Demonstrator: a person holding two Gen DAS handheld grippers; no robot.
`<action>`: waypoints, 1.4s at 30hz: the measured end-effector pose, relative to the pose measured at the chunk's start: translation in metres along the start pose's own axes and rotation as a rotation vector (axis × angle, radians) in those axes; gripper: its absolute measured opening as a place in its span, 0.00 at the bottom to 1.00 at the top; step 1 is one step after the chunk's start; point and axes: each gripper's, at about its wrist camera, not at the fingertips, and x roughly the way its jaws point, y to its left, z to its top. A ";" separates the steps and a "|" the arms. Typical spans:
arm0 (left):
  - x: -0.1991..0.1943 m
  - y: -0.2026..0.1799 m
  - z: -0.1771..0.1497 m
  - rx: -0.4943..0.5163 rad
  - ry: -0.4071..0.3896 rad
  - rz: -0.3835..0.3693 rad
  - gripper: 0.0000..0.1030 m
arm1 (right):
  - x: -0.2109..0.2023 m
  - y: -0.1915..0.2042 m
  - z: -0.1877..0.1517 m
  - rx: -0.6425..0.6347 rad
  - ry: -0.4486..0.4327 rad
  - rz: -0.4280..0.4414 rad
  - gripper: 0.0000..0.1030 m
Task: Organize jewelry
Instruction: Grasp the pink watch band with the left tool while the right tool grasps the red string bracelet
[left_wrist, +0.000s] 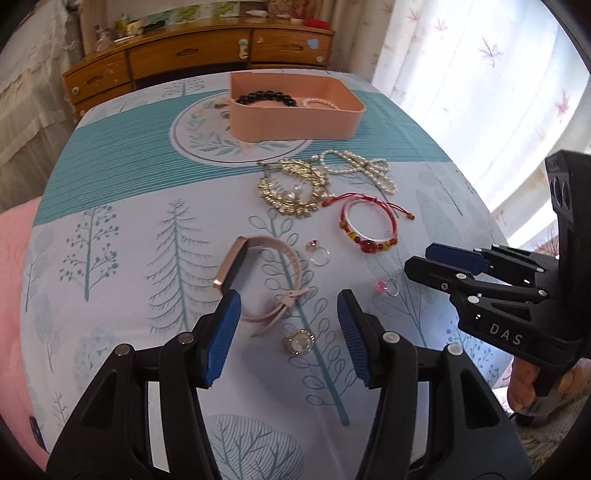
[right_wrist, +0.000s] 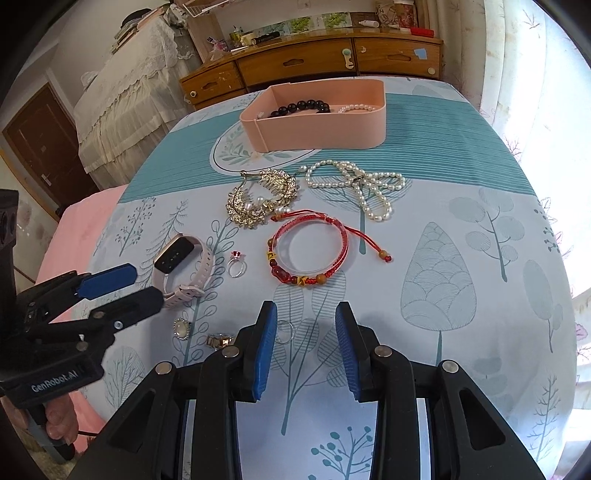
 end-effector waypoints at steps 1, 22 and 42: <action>0.001 -0.003 0.001 0.015 0.000 0.001 0.49 | -0.001 -0.001 -0.001 -0.001 -0.002 0.002 0.32; 0.028 -0.012 0.007 0.231 0.108 -0.055 0.30 | -0.002 -0.008 -0.002 0.012 -0.010 0.024 0.32; 0.032 0.009 0.010 0.173 0.128 -0.055 0.07 | 0.014 0.014 0.024 -0.141 0.012 0.062 0.32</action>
